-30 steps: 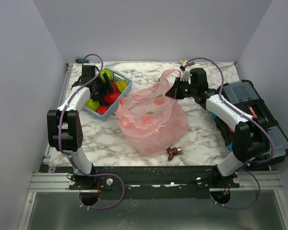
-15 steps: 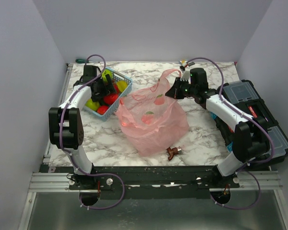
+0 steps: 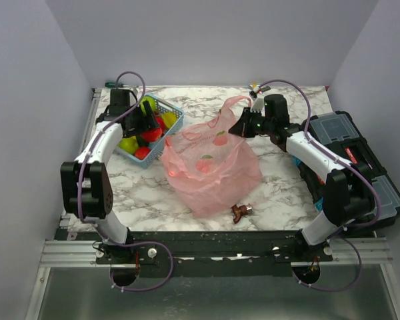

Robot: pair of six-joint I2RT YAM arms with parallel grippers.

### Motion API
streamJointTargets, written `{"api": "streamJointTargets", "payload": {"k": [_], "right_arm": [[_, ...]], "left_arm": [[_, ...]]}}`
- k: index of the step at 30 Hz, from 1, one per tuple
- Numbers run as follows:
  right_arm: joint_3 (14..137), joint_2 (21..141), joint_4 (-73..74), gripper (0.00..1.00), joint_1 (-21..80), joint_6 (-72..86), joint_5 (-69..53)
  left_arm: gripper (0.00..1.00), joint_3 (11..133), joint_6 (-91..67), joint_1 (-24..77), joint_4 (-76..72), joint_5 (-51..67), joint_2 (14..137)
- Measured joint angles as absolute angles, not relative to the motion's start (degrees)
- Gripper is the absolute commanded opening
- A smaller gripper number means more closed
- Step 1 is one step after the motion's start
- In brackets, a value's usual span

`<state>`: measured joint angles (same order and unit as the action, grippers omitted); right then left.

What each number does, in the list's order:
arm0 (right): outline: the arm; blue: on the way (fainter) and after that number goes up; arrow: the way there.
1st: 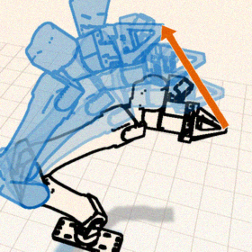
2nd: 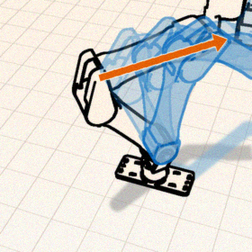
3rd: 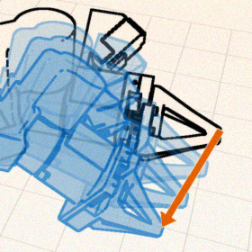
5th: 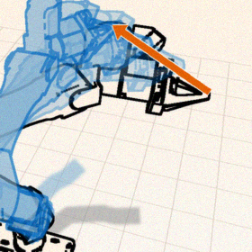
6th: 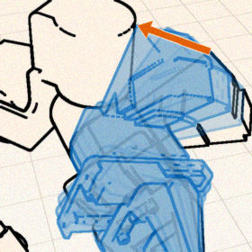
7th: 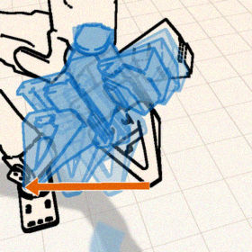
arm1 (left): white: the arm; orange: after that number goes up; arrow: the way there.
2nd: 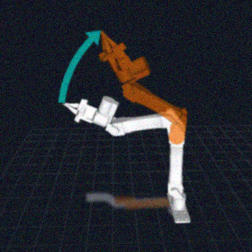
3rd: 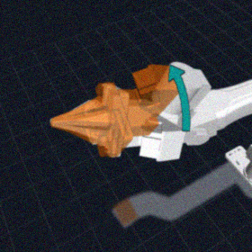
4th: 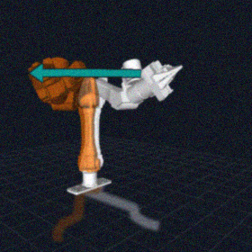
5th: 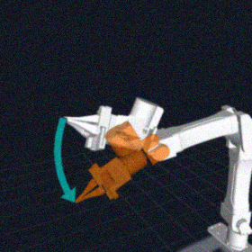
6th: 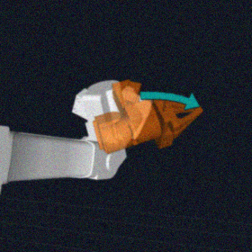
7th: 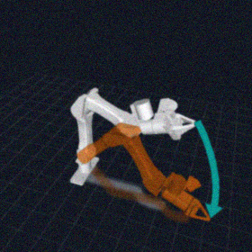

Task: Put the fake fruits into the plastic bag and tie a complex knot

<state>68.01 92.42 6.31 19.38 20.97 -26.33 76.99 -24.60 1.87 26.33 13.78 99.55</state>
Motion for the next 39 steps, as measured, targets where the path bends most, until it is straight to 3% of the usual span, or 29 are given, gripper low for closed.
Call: {"api": "streamJointTargets", "payload": {"k": [8,15,24,37,39], "right_arm": [[68.1,92.4,2.7,0.01,19.4,24.7,-31.1],[68.2,93.0,-2.9,0.01,19.4,28.8,-35.4],[68.4,93.6,-4.4,0.01,19.4,30.0,-37.1],[67.5,94.8,-4.9,0.01,19.4,27.0,-37.2],[66.7,95.4,-5.0,0.01,19.4,26.5,-37.2]], "left_arm": [[0.54,76.1,-14.8,3.0,22.4,22.0,76.5],[0.55,75.0,4.5,18.2,22.0,30.9,66.0],[0.65,72.2,28.6,35.2,29.5,24.1,76.5],[0.81,69.6,43.2,39.1,29.8,17.0,91.0],[0.89,69.3,43.8,39.1,29.7,16.6,92.6]]}}
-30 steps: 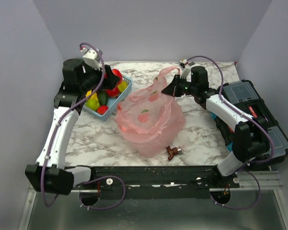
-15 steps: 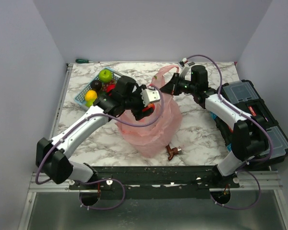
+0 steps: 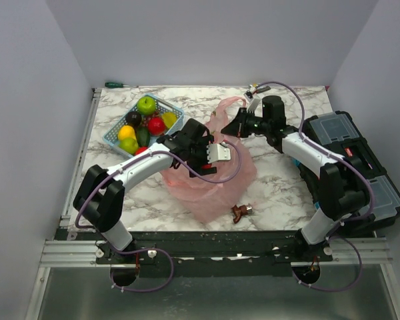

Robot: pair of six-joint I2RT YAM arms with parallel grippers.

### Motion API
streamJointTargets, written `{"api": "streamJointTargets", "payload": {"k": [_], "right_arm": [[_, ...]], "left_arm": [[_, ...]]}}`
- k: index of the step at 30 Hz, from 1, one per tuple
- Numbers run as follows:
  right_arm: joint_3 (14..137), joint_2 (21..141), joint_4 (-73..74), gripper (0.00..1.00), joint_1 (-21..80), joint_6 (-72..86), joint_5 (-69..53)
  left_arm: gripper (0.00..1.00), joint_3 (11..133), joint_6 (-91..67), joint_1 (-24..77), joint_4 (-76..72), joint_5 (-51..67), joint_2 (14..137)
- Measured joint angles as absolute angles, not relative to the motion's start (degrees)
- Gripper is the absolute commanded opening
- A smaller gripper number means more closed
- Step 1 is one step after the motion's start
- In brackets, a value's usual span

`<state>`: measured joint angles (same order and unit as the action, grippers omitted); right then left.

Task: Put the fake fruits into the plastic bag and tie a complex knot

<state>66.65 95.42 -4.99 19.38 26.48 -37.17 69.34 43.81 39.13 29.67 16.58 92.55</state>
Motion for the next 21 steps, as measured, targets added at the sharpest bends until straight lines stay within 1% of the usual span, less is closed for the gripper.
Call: {"api": "streamJointTargets", "payload": {"k": [2,8,12,14,17,19,21], "right_arm": [[65.9,96.1,-5.1,0.01,19.4,26.0,-37.1],[64.8,97.2,-5.1,0.01,19.4,24.2,-36.8],[64.7,97.2,-5.1,0.01,19.4,22.8,-36.7],[64.5,97.2,-5.1,0.01,19.4,22.2,-36.7],[64.2,97.2,-5.1,0.01,19.4,21.8,-36.7],[64.2,97.2,-5.1,0.01,19.4,21.7,-36.7],[64.2,97.2,-5.1,0.01,19.4,21.7,-36.7]], "left_arm": [[0.98,69.0,44.1,39.1,29.6,16.4,93.0],[0.99,69.1,42.9,39.1,29.3,15.9,93.3],[0.99,71.2,39.1,38.6,30.2,16.4,92.7],[0.99,73.8,36.7,37.7,31.2,17.7,90.1],[0.99,75.9,32.9,35.0,30.7,19.3,84.7],[0.99,77.1,29.9,31.5,29.7,20.6,80.7],[0.99,79.6,26.4,25.8,28.9,21.6,78.1]]}}
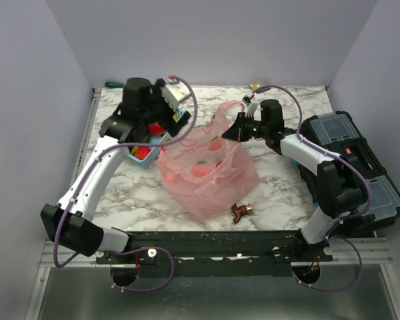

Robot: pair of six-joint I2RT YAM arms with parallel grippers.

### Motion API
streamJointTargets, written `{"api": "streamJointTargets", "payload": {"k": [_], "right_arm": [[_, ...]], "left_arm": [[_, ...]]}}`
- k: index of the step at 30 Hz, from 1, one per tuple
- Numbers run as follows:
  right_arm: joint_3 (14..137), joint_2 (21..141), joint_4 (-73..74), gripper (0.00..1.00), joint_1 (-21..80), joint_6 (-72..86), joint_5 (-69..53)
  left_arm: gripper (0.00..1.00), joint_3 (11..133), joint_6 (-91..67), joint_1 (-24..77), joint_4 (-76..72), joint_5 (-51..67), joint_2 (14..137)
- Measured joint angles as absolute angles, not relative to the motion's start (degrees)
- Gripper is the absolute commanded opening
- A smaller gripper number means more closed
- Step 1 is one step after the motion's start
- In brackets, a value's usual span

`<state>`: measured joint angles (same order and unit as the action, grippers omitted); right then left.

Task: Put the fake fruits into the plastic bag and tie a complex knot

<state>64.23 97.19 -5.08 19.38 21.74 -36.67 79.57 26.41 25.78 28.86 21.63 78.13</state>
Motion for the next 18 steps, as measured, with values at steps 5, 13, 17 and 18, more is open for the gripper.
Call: {"api": "streamJointTargets", "payload": {"k": [5,13,17,18], "right_arm": [[64.2,97.2,-5.1,0.01,19.4,21.9,-36.6],[64.2,97.2,-5.0,0.01,19.4,21.9,-36.6],[64.2,97.2,-4.8,0.01,19.4,22.0,-36.6],[64.2,97.2,-4.7,0.01,19.4,22.0,-36.6]], "left_arm": [[0.99,90.6,18.9,13.0,28.8,20.4,84.2],[0.97,102.8,12.8,3.0,32.3,17.9,102.6],[0.97,107.2,12.4,1.2,33.6,17.3,108.5],[0.97,108.5,12.6,1.1,33.7,17.3,109.9]]}}
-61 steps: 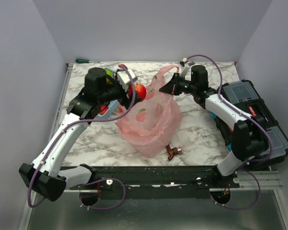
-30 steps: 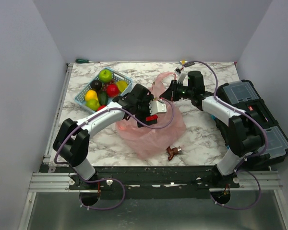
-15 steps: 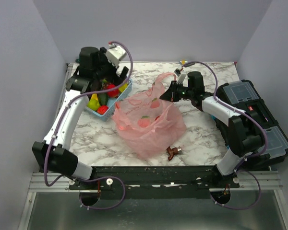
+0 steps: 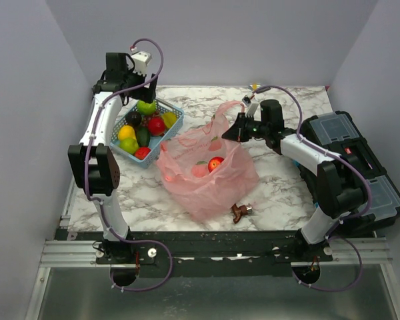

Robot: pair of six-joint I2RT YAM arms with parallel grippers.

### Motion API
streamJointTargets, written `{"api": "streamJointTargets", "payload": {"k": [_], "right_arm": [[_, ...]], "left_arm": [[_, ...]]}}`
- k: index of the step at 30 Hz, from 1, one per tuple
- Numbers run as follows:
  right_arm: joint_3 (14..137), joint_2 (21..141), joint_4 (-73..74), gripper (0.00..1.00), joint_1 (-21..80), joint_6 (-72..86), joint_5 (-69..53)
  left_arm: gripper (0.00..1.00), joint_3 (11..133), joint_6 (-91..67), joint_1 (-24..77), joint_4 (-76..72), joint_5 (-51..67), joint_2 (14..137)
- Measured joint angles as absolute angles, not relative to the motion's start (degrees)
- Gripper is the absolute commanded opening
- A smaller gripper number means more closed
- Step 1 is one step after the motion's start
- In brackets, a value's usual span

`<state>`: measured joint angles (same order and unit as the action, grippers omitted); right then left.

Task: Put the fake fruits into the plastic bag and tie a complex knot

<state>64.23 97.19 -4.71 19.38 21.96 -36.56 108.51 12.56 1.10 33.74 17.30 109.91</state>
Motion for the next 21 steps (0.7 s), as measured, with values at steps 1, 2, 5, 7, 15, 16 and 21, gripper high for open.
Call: {"api": "streamJointTargets", "payload": {"k": [1,2,5,7,15,16,21], "right_arm": [[64.2,97.2,-4.6,0.01,19.4,21.9,-36.6],[64.2,97.2,-4.6,0.01,19.4,21.9,-36.6],[64.2,97.2,-4.5,0.01,19.4,21.9,-36.6],[64.2,97.2,-4.3,0.01,19.4,21.8,-36.6],[64.2,97.9,-3.6,0.01,19.4,21.8,-36.6],[64.2,98.0,-3.5,0.01,19.4,21.8,-36.6],[64.4,98.0,-3.4,0.01,19.4,21.8,-36.6]], "left_arm": [[0.97,109.8,12.6,1.1,33.9,17.3,111.0],[0.97,111.1,12.8,1.2,34.0,17.3,112.2],[0.97,114.9,13.1,1.3,34.2,17.3,115.6],[0.98,116.7,13.2,1.3,34.3,17.2,117.6],[0.99,118.7,14.8,1.3,34.4,14.6,123.3],[0.99,118.8,15.2,1.3,34.4,14.2,123.8],[0.99,120.3,16.7,1.3,34.7,12.4,126.8]]}}
